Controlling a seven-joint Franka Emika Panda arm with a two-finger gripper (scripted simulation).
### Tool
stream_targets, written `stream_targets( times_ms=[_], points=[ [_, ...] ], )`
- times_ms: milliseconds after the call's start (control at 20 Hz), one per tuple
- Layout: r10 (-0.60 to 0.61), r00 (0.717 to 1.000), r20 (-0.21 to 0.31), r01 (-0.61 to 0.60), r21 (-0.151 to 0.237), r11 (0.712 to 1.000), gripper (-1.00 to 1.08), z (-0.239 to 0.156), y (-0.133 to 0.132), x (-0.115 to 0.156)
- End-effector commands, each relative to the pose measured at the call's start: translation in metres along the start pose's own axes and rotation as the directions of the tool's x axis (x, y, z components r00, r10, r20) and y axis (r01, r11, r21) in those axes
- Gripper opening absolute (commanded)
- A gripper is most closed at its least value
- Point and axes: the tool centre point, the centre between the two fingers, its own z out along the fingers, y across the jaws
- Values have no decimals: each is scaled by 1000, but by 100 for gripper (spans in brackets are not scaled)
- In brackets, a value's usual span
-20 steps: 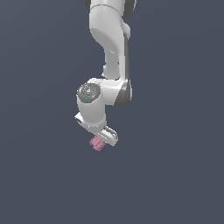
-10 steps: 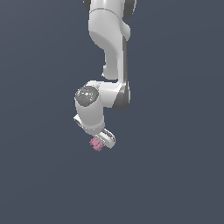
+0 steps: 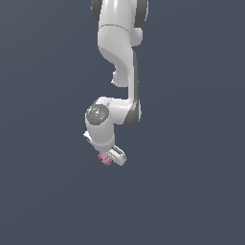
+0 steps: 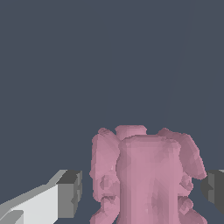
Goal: Pick up the object and move it to a goal position.
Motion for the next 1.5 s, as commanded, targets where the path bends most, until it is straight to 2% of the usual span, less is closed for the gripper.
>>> stream_targets(
  times_ms=[0,200,250,950,1450],
  points=[
    [1,1000,-1,-1,1,1000,100,8,0,0],
    [1,1000,-1,-1,1,1000,100,9,-1,1],
    [1,1000,-1,-1,1,1000,-100,9,-1,1],
    [7,1000,-5,-7,2,1000,-100,5,-3,0],
    [69,997,-43,-69,20,997,-100,-40,-30,-16]
  ],
)
